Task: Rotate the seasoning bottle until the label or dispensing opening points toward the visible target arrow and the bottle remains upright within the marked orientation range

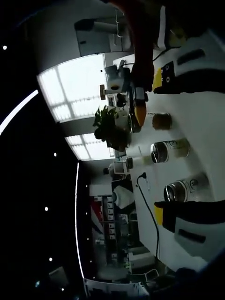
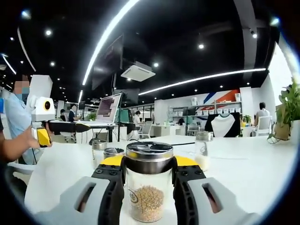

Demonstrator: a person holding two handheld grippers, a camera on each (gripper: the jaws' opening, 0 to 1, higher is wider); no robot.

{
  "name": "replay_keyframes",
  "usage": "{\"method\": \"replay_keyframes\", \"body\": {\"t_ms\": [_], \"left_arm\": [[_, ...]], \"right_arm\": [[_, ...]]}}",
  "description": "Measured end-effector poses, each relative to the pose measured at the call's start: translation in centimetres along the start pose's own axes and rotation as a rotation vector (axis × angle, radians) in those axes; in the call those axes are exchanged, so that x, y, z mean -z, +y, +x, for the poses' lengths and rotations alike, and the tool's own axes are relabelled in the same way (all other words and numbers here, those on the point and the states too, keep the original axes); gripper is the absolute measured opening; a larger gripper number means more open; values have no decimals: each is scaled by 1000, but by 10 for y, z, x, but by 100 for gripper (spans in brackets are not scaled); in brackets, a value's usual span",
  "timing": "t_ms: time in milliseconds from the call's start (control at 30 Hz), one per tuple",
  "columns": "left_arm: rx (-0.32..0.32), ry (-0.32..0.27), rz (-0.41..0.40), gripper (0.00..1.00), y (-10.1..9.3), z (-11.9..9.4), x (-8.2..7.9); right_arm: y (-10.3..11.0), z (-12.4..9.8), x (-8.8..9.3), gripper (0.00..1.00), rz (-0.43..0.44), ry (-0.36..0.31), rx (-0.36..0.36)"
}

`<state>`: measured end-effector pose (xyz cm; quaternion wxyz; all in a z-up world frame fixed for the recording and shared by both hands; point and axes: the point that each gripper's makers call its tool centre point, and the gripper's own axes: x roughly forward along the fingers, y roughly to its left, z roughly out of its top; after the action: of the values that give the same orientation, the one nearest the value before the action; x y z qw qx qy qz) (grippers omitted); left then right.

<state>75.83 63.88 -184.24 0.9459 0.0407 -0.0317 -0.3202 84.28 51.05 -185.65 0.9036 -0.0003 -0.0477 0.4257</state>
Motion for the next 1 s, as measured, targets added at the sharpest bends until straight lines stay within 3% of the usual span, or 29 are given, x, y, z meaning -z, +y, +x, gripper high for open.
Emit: {"method": "replay_keyframes", "body": {"t_ms": [667, 733, 833, 867, 933, 1000], "left_arm": [[-8, 11, 1, 100, 4, 0, 4], [-9, 10, -2, 100, 5, 0, 4], [-6, 9, -13, 100, 5, 0, 5], [-5, 9, -15, 100, 5, 1, 6], [-7, 17, -20, 100, 7, 1, 9], [-4, 23, -19, 100, 6, 1, 10]], "right_arm": [[3, 2, 2, 37, 11, -3, -27], [3, 3, 3, 37, 12, 5, -25], [3, 4, 7, 38, 100, 45, -25], [2, 4, 8, 39, 82, 59, -34], [-2, 3, 3, 45, 49, 22, -10], [-4, 1, 0, 52, 75, 11, -14]]}}
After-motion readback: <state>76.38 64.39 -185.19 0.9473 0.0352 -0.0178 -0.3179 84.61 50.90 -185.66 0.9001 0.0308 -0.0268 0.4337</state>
